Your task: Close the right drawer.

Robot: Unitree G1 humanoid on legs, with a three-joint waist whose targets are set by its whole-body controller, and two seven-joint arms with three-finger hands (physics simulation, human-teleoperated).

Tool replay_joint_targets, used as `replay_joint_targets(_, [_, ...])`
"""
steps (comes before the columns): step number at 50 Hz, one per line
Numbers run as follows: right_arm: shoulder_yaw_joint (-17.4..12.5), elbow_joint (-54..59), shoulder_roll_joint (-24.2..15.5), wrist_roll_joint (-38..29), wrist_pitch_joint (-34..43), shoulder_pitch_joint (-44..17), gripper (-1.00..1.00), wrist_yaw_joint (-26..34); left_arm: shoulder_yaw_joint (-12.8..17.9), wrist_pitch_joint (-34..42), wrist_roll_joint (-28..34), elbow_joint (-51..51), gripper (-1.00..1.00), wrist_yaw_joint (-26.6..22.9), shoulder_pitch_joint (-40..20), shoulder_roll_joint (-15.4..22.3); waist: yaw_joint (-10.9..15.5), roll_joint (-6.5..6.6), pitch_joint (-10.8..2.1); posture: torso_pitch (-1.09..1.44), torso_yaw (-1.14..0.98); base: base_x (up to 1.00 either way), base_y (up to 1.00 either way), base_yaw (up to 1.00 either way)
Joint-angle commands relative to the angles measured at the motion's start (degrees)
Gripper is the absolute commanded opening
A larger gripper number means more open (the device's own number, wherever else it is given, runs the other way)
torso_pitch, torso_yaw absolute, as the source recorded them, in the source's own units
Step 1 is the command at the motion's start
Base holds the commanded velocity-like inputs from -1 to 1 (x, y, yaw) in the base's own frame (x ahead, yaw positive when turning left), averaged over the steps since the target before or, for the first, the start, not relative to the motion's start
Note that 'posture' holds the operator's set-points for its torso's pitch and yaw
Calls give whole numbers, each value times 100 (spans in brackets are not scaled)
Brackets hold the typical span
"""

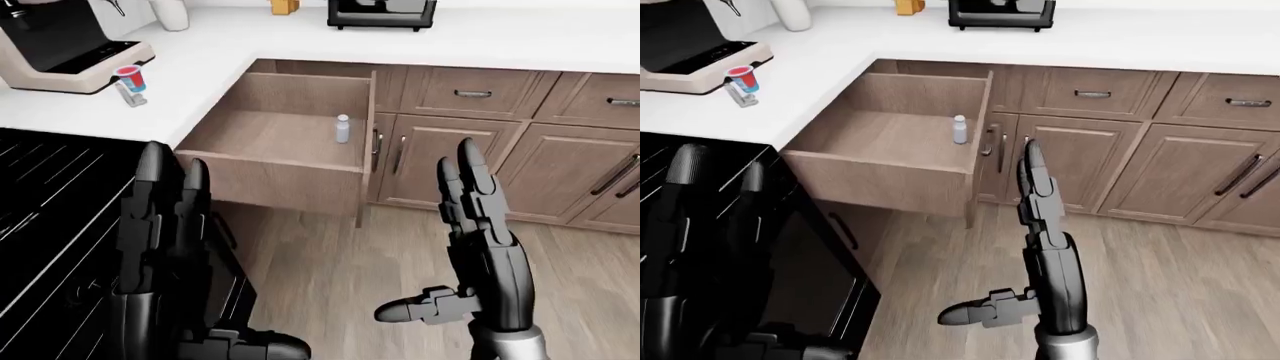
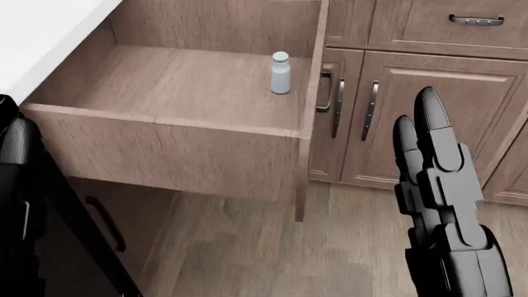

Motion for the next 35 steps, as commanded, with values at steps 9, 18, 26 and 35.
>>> replay_joint_targets(9, [35, -144, 29, 33, -111, -54, 100, 18, 39, -57, -8, -136, 100, 43, -27, 22, 198, 94, -97, 0, 0, 12, 26, 0])
replay_joint_targets(18, [51, -121, 28, 14, -133, -46, 100, 11, 33, -103, -7, -127, 100, 28, -6, 29, 259, -76, -99, 0, 0, 12, 1, 0])
replay_joint_targets(26, [32, -121, 32, 37, -101, -55, 100, 7, 30, -112, -3, -123, 100, 23, 0, 32, 309, -286, -82, 0, 0, 15, 0, 0])
replay_joint_targets(35, [18, -100, 34, 31, -81, -72, 100, 8, 33, -111, 2, -129, 100, 28, -1, 31, 115, -450, -32, 0, 0, 22, 0, 0])
